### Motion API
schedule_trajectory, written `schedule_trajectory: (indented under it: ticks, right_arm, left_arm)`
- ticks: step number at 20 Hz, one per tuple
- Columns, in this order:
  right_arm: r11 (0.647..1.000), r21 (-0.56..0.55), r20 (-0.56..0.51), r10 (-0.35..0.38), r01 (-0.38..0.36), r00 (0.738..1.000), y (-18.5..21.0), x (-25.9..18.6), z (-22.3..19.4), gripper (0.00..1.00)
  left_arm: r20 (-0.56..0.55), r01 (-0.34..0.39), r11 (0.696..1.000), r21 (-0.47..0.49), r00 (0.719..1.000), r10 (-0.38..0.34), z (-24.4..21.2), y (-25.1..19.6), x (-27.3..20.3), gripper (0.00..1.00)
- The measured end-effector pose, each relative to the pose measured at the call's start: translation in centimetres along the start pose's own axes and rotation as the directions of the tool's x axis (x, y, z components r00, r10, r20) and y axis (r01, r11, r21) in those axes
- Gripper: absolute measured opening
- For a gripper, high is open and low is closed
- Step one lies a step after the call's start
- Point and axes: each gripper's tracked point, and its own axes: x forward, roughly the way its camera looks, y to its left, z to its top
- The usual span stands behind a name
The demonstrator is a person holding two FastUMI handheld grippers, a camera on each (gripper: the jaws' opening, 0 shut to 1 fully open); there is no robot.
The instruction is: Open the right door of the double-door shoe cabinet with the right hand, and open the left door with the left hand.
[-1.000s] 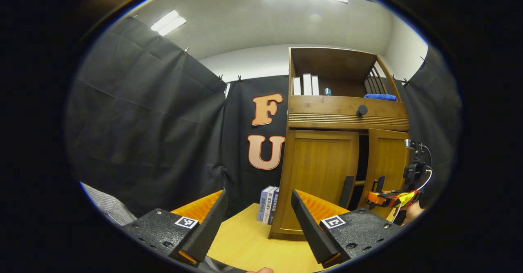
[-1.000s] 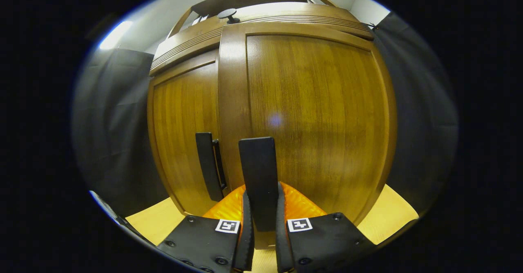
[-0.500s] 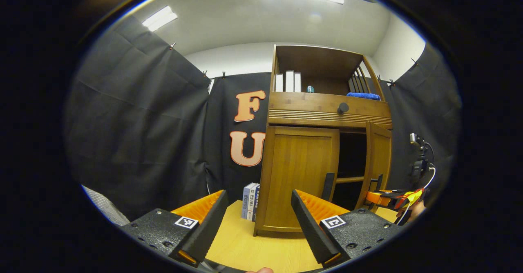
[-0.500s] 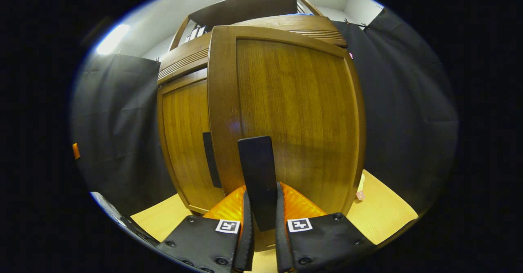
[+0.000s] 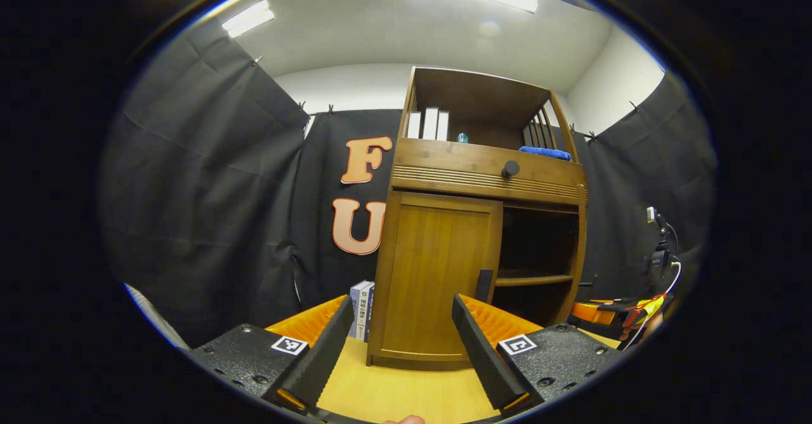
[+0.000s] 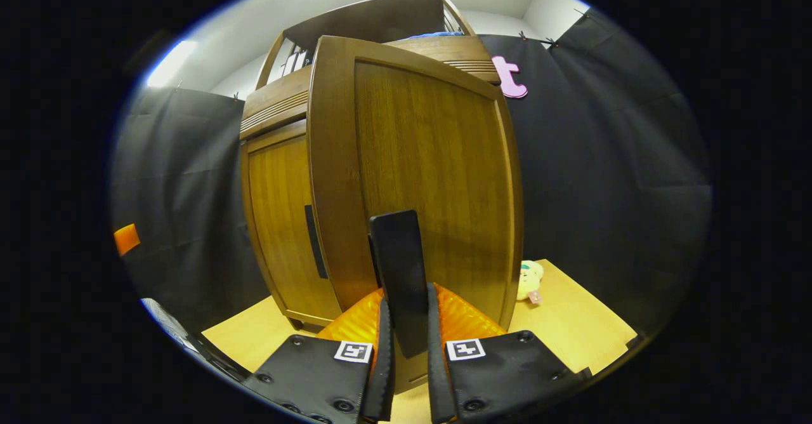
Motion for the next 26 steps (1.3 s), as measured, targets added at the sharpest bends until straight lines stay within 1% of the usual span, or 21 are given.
schedule_trajectory:
  ticks: [1,2,3,4,6,8,9,10,12,13,15,16,18,19,20,21,22,23,24,25,26]
  right_arm:
    - [1.000,-0.003,0.000,-0.010,0.010,1.000,0.0,0.0,0.2,0.29]
    - [1.000,-0.003,0.000,-0.021,0.021,1.000,0.0,0.0,0.4,0.34]
    - [1.000,0.000,-0.001,-0.031,0.031,1.000,-0.3,-0.1,0.5,0.29]
    - [0.999,0.003,-0.002,-0.040,0.040,0.999,-0.5,-0.3,0.6,0.34]
    - [0.998,0.011,-0.008,-0.061,0.061,0.998,-1.1,-0.7,0.3,0.25]
    - [0.997,0.018,-0.035,-0.080,0.081,0.996,-2.4,-1.5,-0.4,0.24]
    - [0.996,0.021,-0.051,-0.087,0.088,0.995,-2.9,-1.8,-1.1,0.29]
    - [0.995,0.022,-0.060,-0.094,0.096,0.994,-3.2,-2.2,-1.5,0.24]
    - [0.993,0.021,-0.048,-0.111,0.112,0.993,-3.8,-2.4,-1.2,0.25]
    - [0.992,0.011,-0.046,-0.123,0.123,0.991,-4.0,-2.5,-1.2,0.29]
    - [0.987,-0.021,-0.036,-0.161,0.161,0.986,-4.8,-2.7,-1.0,0.29]
    - [0.983,-0.037,-0.031,-0.182,0.181,0.983,-5.4,-2.7,-0.9,0.29]
    - [0.977,-0.047,-0.027,-0.211,0.209,0.977,-6.7,-3.5,-1.0,0.29]
    - [0.974,-0.039,-0.029,-0.224,0.222,0.974,-7.2,-3.7,-1.0,0.33]
    - [0.972,-0.029,-0.030,-0.234,0.234,0.972,-7.8,-3.8,-0.9,0.24]
    - [0.969,-0.019,-0.032,-0.246,0.245,0.969,-8.3,-3.9,-0.9,0.24]
    - [0.967,-0.015,-0.030,-0.256,0.256,0.966,-8.9,-3.8,-0.8,0.24]
    - [0.957,-0.025,-0.030,-0.290,0.289,0.957,-9.9,-4.0,-0.8,0.27]
    - [0.958,-0.014,-0.026,-0.287,0.287,0.957,-10.5,-4.1,-0.7,0.10]
    - [0.959,-0.004,-0.029,-0.284,0.284,0.958,-10.9,-4.3,-0.8,0.10]
    - [0.961,0.001,-0.033,-0.275,0.275,0.961,-11.1,-4.4,-0.9,0.05]
  left_arm:
    - [-0.001,0.007,1.000,-0.002,1.000,-0.007,-0.1,-0.2,0.0,0.94]
    - [-0.001,0.014,1.000,-0.004,1.000,-0.014,-0.2,-0.3,0.1,0.92]
    - [-0.001,0.019,1.000,-0.007,1.000,-0.019,-0.2,-0.4,0.2,0.92]
    - [-0.002,0.023,1.000,-0.009,1.000,-0.023,-0.2,-0.5,0.3,0.94]
    - [-0.003,0.029,0.999,-0.013,1.000,-0.029,-0.4,-0.6,0.3,0.92]
    - [-0.003,0.033,0.999,-0.015,0.999,-0.033,-0.4,-0.7,0.3,0.92]
    - [-0.003,0.036,0.999,-0.015,0.999,-0.036,-0.4,-0.8,0.3,0.95]
    - [-0.003,0.036,0.999,-0.014,0.999,-0.036,-0.4,-0.8,0.3,0.92]
    - [-0.003,0.036,0.999,-0.008,0.999,-0.036,-0.5,-0.7,0.4,0.92]
    - [-0.003,0.034,0.999,-0.006,0.999,-0.034,-0.6,-0.6,0.5,0.94]
    - [-0.005,0.032,0.999,-0.011,0.999,-0.032,-0.7,-0.6,0.6,0.92]
    - [-0.005,0.032,0.999,-0.015,0.999,-0.032,-0.7,-0.5,0.6,0.95]
    - [-0.003,0.030,0.999,-0.016,1.000,-0.030,-0.8,-0.4,0.7,0.95]
    - [-0.002,0.029,0.999,-0.016,1.000,-0.029,-0.8,-0.4,0.8,0.92]
    - [0.000,0.027,1.000,-0.016,1.000,-0.027,-0.8,-0.3,0.9,0.94]
    - [0.001,0.024,1.000,-0.016,1.000,-0.024,-0.9,-0.2,0.9,0.92]
    - [0.001,0.024,1.000,-0.016,1.000,-0.024,-0.9,-0.2,0.9,0.94]
    - [0.000,0.024,1.000,-0.015,1.000,-0.024,-1.0,-0.3,0.9,0.95]
    - [-0.001,0.023,1.000,-0.015,1.000,-0.023,-0.9,-0.2,1.0,0.95]
    - [-0.002,0.021,1.000,-0.015,1.000,-0.021,-1.0,-0.2,1.0,0.95]
    - [-0.003,0.020,1.000,-0.016,1.000,-0.020,-1.0,-0.2,1.0,0.95]
